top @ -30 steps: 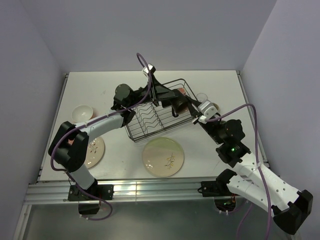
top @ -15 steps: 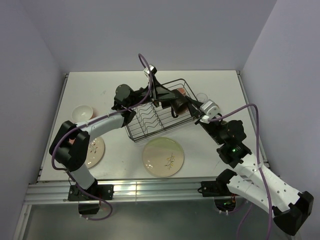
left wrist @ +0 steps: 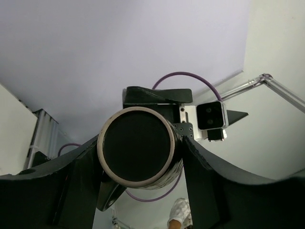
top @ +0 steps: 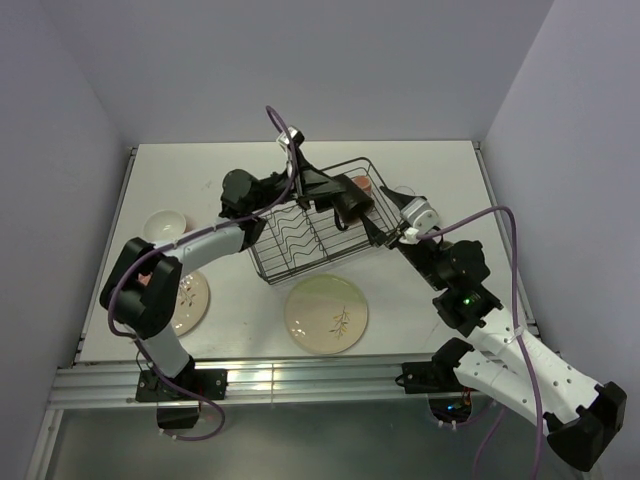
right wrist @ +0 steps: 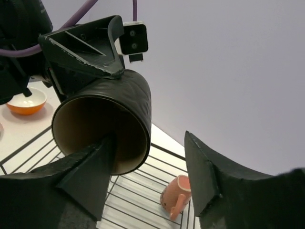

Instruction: Load the mixed dishes into the dish rack

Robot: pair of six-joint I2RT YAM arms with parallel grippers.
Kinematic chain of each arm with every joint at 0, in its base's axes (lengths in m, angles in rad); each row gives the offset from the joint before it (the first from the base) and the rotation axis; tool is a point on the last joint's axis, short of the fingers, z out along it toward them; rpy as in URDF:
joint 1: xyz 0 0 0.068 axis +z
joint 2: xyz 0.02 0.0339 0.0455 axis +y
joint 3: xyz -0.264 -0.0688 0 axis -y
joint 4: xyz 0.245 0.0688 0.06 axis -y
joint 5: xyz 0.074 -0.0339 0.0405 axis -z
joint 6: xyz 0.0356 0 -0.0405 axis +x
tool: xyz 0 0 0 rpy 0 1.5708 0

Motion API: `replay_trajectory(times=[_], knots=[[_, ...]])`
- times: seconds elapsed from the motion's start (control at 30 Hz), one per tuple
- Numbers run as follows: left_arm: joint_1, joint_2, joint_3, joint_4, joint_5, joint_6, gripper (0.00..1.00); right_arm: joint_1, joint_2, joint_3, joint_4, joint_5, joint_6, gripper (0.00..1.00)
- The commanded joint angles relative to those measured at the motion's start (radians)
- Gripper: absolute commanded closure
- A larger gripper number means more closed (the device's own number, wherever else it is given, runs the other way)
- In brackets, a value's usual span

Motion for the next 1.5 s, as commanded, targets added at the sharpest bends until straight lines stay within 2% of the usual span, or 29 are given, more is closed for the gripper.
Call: replay_trajectory(times=[0.0,0.1,0.13,0.17,0.23,0.27,0.33,0.5,0.6,0.73,0.83,0.9,1.07,1.23,1.47], knots=[[0.027,-0.081,0.007,-0.008,0.009,0.059,1.0,-0.008,-0.011,-0.003,0.009,0.013,0.018,0.3],[0.068,-0.118,0.042,-0.276,0.006,0.238,1.0,-0.015,-0.031,0.013,-0.03,-0.005,0.015,0.25],[0.088,-0.124,0.061,-0.368,-0.002,0.358,1.0,-0.017,-0.039,0.023,-0.043,-0.013,0.012,0.22],[0.096,-0.128,0.082,-0.553,-0.013,0.419,1.0,-0.02,-0.055,0.028,-0.063,-0.024,0.003,0.19],[0.114,-0.125,0.153,-0.708,-0.052,0.572,1.0,-0.023,-0.074,0.04,-0.123,-0.062,-0.013,0.06],[0.119,-0.112,0.177,-0.834,-0.068,0.606,1.0,-0.027,-0.092,0.042,-0.161,-0.074,-0.016,0.04],[0.128,-0.093,0.24,-0.927,-0.102,0.701,1.0,-0.032,-0.109,0.046,-0.197,-0.096,-0.02,0.01],[0.117,0.015,0.399,-1.172,-0.289,0.856,1.0,-0.066,-0.125,0.079,-0.355,-0.085,-0.039,0.0],[0.07,0.109,0.514,-1.28,-0.414,0.993,1.0,-0.15,-0.106,0.112,-0.427,-0.111,-0.019,0.0],[0.014,0.22,0.645,-1.38,-0.568,1.126,1.0,-0.375,-0.043,0.174,-0.523,-0.298,0.071,0.0],[-0.009,0.27,0.676,-1.385,-0.678,1.22,1.0,-0.461,0.024,0.224,-0.609,-0.375,0.09,0.0],[-0.016,0.278,0.652,-1.36,-0.741,1.271,1.0,-0.488,0.053,0.258,-0.674,-0.399,0.091,0.0],[-0.021,0.284,0.589,-1.271,-0.817,1.349,1.0,-0.543,0.087,0.255,-0.679,-0.475,0.088,0.01],[-0.021,0.309,0.572,-1.216,-0.829,1.395,1.0,-0.561,0.115,0.254,-0.662,-0.504,0.108,0.01],[-0.022,0.408,0.633,-1.198,-0.82,1.432,1.0,-0.583,0.126,0.243,-0.637,-0.524,0.127,0.01]])
